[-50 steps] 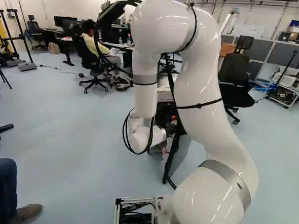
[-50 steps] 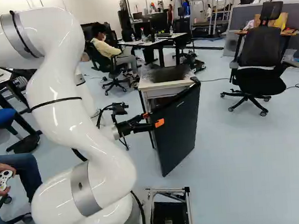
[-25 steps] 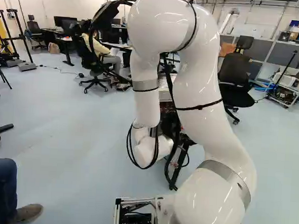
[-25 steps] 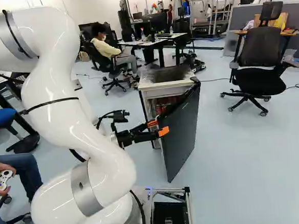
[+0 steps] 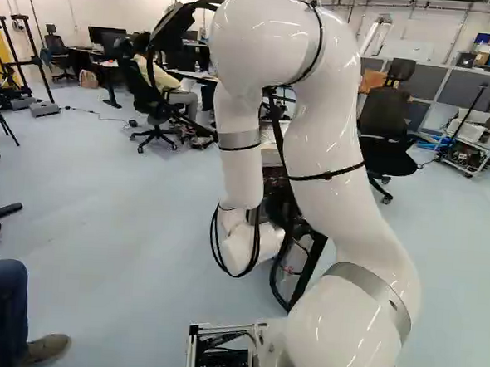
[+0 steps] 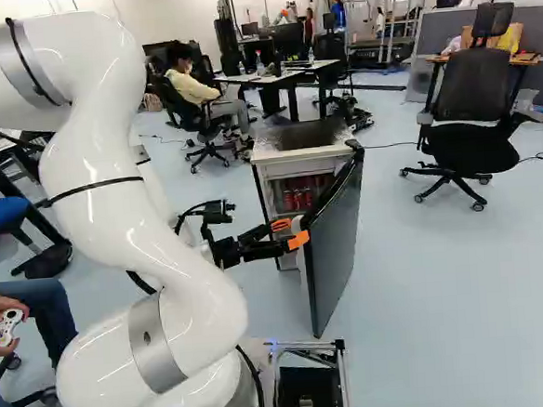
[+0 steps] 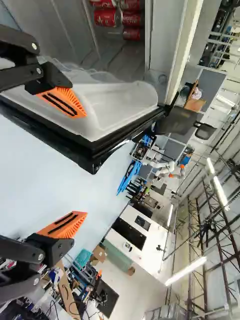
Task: Grab a drink from the fridge
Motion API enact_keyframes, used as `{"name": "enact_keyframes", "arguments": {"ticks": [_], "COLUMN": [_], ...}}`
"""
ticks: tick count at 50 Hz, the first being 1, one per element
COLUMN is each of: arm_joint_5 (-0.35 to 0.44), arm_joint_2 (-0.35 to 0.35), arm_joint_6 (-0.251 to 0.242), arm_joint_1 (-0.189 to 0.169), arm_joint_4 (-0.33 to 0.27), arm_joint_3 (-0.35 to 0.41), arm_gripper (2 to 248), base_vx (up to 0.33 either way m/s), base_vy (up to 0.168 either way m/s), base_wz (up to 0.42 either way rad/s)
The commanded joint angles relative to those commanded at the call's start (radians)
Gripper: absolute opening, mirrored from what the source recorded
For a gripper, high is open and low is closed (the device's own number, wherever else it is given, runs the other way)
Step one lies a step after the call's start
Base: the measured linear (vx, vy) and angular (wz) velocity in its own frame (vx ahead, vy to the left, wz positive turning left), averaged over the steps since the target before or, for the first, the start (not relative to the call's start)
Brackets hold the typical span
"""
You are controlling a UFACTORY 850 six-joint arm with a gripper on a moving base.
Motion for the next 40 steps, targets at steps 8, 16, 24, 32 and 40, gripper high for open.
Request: {"name": "enact_keyframes", "arguments": {"ticks": [8,16,24,32,40], "arm_joint_5": [0.018,0.019,0.019,0.019,0.019], "arm_joint_2": [0.0,0.001,0.005,0.01,0.016], "arm_joint_6": [0.0,0.0,0.0,0.0,0.0], "arm_joint_1": [-0.004,-0.011,-0.03,-0.061,-0.105], "arm_joint_4": [0.034,0.065,0.089,0.089,0.089], "arm_joint_3": [-0.002,-0.005,-0.016,-0.034,-0.062], "arm_gripper": [247,247,247,247,247], "base_vx": [0.0,0.0,0.0,0.0,0.0], "base_vy": [0.0,0.0,0.0,0.0,0.0], "base_wz": [0.0,0.0,0.0,0.0,0.0]}}
